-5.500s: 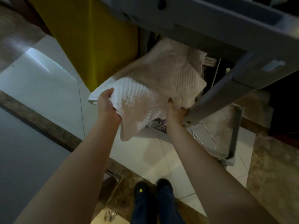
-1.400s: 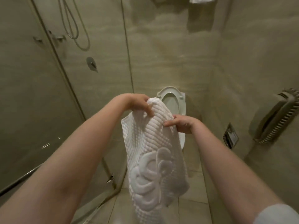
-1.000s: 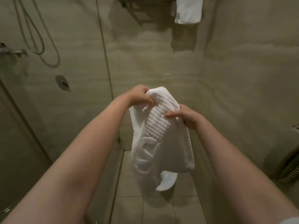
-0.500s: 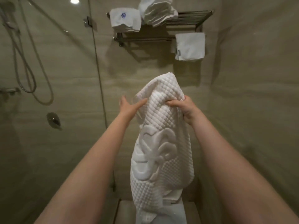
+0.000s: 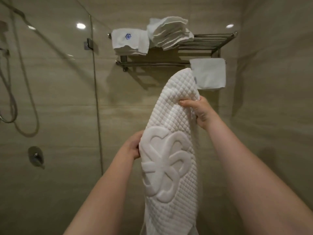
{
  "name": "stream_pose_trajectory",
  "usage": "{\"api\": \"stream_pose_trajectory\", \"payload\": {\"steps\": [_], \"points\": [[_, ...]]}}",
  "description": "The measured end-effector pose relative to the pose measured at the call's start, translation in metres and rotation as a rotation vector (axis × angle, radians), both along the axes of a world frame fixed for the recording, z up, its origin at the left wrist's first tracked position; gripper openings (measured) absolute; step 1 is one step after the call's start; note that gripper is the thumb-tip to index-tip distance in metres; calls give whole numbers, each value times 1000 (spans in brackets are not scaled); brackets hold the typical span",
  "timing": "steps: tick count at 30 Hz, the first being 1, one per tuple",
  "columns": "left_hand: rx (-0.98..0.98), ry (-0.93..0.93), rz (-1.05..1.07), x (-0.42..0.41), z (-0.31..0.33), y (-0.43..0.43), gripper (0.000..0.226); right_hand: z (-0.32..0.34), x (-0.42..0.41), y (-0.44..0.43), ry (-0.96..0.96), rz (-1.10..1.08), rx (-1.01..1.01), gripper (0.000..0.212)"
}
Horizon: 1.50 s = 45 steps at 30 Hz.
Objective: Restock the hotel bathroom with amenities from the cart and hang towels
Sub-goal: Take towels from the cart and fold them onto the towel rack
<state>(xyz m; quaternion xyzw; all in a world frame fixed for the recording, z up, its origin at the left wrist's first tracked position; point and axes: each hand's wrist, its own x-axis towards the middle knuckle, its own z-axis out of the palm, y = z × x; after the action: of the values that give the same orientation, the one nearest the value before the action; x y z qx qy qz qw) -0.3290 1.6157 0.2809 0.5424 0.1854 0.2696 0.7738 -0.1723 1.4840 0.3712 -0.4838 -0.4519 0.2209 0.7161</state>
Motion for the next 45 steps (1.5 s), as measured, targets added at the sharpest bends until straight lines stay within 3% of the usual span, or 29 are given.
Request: {"api": "stream_pose_trajectory", "payload": {"steps": [2, 8, 14, 19, 23, 27, 34, 45], "points": [[37, -71, 40, 3, 20, 29, 35, 8, 11, 24, 23, -34, 48, 35], [93, -424, 336, 19, 85, 134, 35, 39, 31, 98, 82, -177, 186, 41], [398, -405, 422, 33, 149, 200, 26, 74, 47, 172, -5, -437, 263, 35], [654, -322, 468, 47, 184, 243, 36, 98, 58, 214, -89, -608, 351, 38], [783, -401, 606, 66, 202, 261, 36, 116, 67, 244, -129, -694, 435, 39], [778, -507, 687, 83, 207, 272, 35, 123, 77, 265, -149, -718, 477, 35], [679, -439, 569, 102, 187, 266, 43, 97, 105, 259, -93, -689, 495, 32], [670, -355, 592, 124, 167, 167, 43, 78, 138, 164, -75, -672, 432, 25]]}}
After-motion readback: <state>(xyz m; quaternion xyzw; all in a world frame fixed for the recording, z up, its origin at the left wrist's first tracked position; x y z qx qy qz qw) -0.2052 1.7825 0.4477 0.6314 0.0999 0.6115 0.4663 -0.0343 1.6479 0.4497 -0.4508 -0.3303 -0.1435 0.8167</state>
